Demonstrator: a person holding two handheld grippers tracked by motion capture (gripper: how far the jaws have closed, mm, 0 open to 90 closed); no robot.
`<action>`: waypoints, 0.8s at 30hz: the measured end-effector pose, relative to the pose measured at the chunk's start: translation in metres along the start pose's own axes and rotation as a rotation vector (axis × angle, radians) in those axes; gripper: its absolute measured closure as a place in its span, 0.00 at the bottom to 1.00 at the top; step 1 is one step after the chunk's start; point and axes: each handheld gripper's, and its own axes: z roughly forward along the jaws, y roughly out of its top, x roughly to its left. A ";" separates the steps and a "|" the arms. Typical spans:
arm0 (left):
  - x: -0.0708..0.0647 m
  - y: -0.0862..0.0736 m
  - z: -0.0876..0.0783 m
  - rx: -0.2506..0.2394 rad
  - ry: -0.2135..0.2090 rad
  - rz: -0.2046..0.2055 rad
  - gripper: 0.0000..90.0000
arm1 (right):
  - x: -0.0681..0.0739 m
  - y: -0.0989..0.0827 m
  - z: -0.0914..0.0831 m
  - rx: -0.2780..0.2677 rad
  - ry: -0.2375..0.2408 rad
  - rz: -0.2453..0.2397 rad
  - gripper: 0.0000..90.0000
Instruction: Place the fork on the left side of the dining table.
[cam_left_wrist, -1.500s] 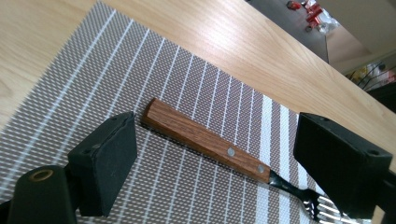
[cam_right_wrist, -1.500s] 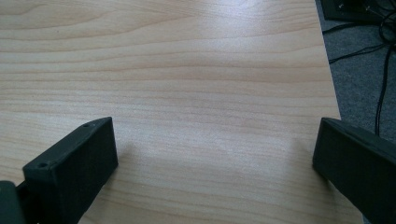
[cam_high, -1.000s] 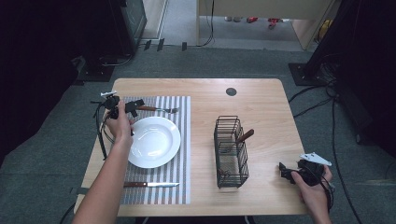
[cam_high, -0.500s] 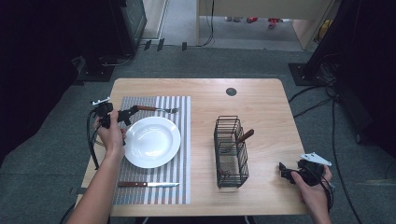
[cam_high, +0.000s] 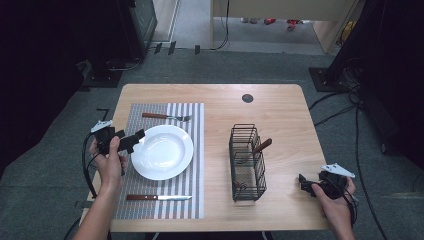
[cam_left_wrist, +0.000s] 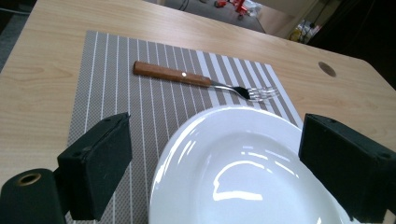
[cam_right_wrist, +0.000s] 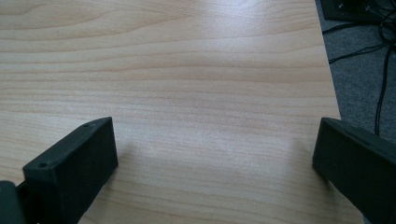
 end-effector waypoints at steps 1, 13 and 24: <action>0.000 -0.003 -0.003 -0.002 -0.002 0.005 0.11 | 0.000 0.000 0.000 0.000 -0.001 0.001 0.00; 0.010 -0.035 -0.039 -0.016 -0.004 0.040 0.11 | 0.000 0.000 0.000 0.001 -0.001 0.002 0.00; 0.027 -0.062 -0.056 0.003 0.043 0.065 0.11 | 0.000 0.000 0.000 0.001 -0.001 0.002 0.00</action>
